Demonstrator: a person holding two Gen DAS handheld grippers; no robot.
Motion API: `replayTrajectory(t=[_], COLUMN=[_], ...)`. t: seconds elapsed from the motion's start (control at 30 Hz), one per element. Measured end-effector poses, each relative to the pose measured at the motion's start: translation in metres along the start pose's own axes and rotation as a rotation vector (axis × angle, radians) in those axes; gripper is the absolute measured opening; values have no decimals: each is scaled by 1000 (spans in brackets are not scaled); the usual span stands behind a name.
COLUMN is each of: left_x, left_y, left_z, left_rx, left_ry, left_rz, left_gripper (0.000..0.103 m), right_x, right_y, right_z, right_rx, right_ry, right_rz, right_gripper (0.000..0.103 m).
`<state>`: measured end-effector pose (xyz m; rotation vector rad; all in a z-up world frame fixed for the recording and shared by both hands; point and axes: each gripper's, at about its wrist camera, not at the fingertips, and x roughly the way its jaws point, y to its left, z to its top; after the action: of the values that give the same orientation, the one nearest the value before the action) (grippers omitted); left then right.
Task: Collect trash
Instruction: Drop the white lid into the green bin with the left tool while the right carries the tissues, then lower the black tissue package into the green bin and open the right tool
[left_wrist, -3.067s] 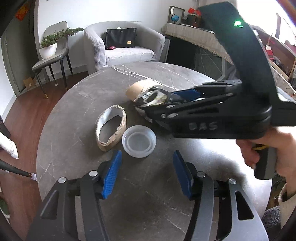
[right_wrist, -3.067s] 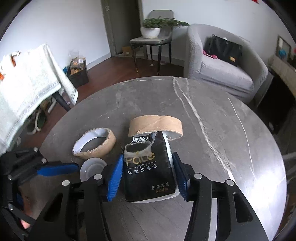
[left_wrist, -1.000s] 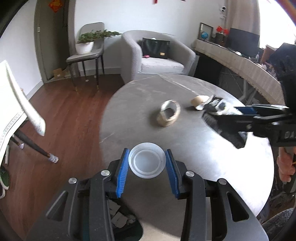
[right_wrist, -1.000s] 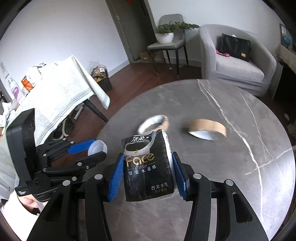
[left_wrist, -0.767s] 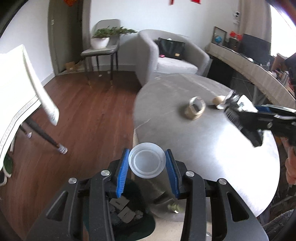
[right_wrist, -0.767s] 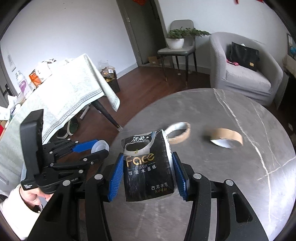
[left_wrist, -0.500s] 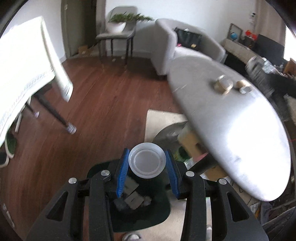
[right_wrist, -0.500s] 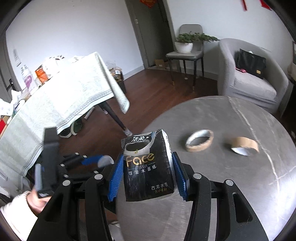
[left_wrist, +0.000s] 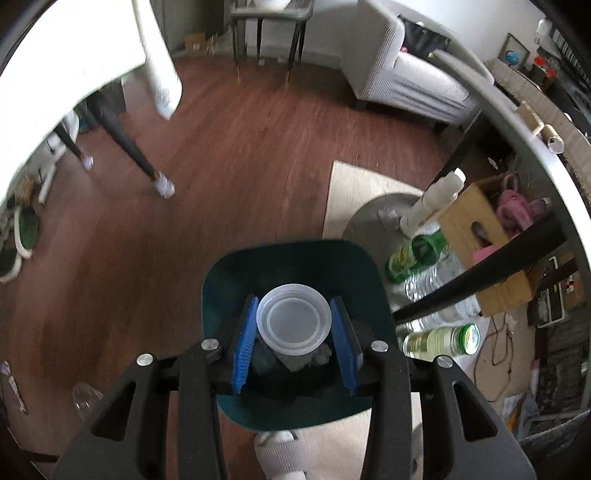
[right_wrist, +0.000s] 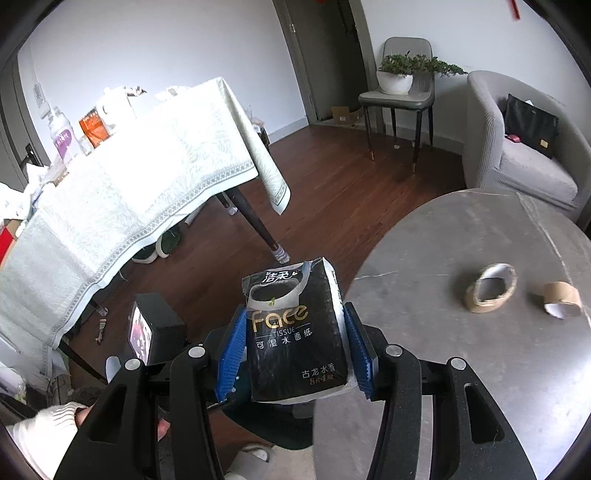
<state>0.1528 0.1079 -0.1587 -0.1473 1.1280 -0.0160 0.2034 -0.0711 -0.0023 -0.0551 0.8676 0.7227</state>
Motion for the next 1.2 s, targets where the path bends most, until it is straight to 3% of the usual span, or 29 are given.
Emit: replayTrajectory(t=[0.3,0.63,1.0,1.2], left_x=[5,-25,-63,-78], left_y=[28,67,84,88], left_z=[-12,-10,-7,-6], left_rx=[-4,-94,-116,-130], left_ry=[38,-63,-186,-209], left_rz=[8,19,13,-9], left_gripper=[51,51,41,33], right_x=[45,96,155,180], right_y=[32,67,85,81], right_z=[-1,-11,-40,-61], right_rx=[-29,-93,-165,-163], right_ry=[65,158,288,357], right_rz=[-17,-44,-96,-109], right_gripper=[52,52,51,52])
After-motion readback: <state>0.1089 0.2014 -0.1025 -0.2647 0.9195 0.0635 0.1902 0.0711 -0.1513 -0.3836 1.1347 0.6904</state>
